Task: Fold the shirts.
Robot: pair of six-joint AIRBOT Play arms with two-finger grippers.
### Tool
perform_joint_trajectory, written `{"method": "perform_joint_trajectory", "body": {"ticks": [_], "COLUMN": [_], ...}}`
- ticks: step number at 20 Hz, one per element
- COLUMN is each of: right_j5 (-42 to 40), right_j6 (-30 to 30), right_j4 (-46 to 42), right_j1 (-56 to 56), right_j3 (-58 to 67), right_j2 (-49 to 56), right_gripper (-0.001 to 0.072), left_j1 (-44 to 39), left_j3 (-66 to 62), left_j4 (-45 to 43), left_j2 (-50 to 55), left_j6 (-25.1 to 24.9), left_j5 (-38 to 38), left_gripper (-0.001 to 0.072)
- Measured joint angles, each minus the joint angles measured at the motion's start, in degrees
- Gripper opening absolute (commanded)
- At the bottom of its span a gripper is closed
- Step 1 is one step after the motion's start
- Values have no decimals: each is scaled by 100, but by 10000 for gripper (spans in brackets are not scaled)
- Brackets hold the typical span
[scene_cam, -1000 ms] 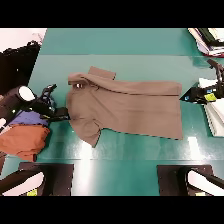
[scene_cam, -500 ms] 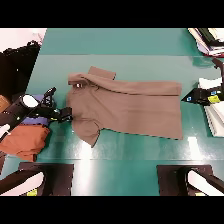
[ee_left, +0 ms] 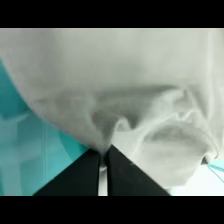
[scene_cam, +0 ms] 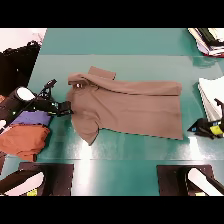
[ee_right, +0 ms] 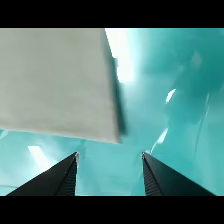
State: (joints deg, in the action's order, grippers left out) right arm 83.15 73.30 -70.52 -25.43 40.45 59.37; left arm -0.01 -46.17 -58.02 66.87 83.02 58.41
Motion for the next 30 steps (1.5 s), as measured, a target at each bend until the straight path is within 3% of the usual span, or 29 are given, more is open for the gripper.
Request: {"method": "perform_joint_trajectory", "body": {"ticks": [6,7,8,9,11,13,21,30], "right_j5": [-577,-586,-595,-643,-743,-828,-708,-960], "right_j6": [-103,-107,-111,-114,-133,-142,-210,-227], "right_j4": [319,402,485,535,632,627,852,1045], "right_j1": [-125,-42,66,184,415,647,1143,848], "right_j3": [-780,-776,-745,-697,-581,-463,844,5377], "right_j2": [133,232,358,481,662,741,-260,-1196], "right_gripper": [429,391,305,296,111,15,14,14], "left_j1": [0,0,0,0,0,0,-2,-2], "left_j3": [-92,-96,-98,-103,-109,-155,-1488,-5886], "left_j4": [15,17,22,20,20,9,-201,-258], "left_j2": [0,0,0,0,-2,-35,-1386,-2267], "left_j6": [-79,-81,-83,-85,-92,-94,-61,136], "left_j5": [-149,-166,-170,-170,-168,-107,400,765], "left_gripper": [29,29,28,28,28,27,28,28]}}
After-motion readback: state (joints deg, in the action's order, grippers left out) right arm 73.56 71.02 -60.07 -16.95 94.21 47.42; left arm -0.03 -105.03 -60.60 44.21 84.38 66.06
